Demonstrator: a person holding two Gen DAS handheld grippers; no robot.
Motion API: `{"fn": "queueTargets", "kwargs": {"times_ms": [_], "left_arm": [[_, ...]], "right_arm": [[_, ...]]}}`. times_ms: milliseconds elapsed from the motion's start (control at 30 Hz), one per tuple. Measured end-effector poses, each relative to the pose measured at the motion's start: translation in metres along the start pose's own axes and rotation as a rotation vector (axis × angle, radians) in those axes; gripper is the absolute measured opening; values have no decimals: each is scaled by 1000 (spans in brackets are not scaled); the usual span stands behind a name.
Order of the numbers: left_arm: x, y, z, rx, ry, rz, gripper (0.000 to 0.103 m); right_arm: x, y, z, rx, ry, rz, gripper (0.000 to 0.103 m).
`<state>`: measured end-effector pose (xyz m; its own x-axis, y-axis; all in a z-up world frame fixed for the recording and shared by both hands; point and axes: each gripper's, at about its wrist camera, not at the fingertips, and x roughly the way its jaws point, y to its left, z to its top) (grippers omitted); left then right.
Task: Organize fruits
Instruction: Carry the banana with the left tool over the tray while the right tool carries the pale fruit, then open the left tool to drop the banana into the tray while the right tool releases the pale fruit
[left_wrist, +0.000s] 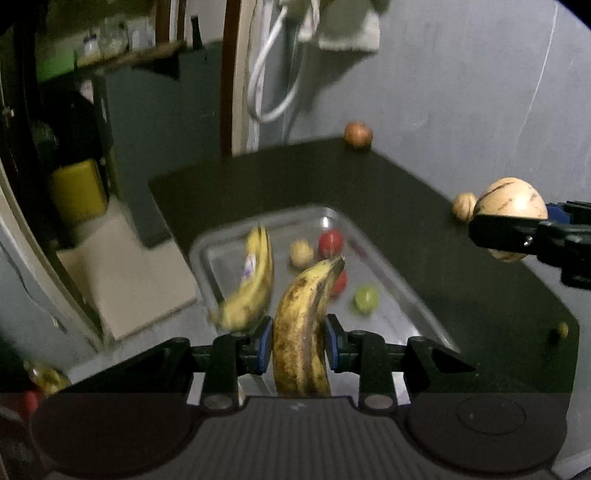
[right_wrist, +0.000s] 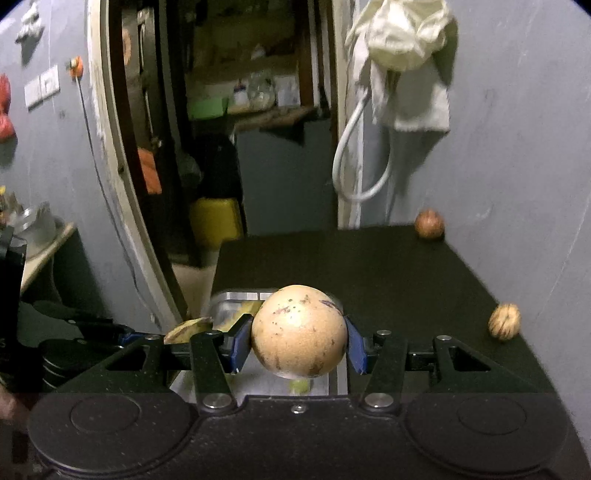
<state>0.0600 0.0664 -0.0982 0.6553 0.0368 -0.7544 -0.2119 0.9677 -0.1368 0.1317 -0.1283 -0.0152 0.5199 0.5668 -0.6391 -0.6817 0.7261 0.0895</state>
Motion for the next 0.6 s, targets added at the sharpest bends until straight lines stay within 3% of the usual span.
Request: {"fn": "queueTargets", "kwargs": {"times_ms": [267,600], "left_arm": [[35,-2,-16,-1,87,-21,31],[60,-3,-13,8,127,-34,32]], "right_arm": [[44,-2,-45,-27,164,19,54],[84,8,-64,-112,257,39,54]]}}
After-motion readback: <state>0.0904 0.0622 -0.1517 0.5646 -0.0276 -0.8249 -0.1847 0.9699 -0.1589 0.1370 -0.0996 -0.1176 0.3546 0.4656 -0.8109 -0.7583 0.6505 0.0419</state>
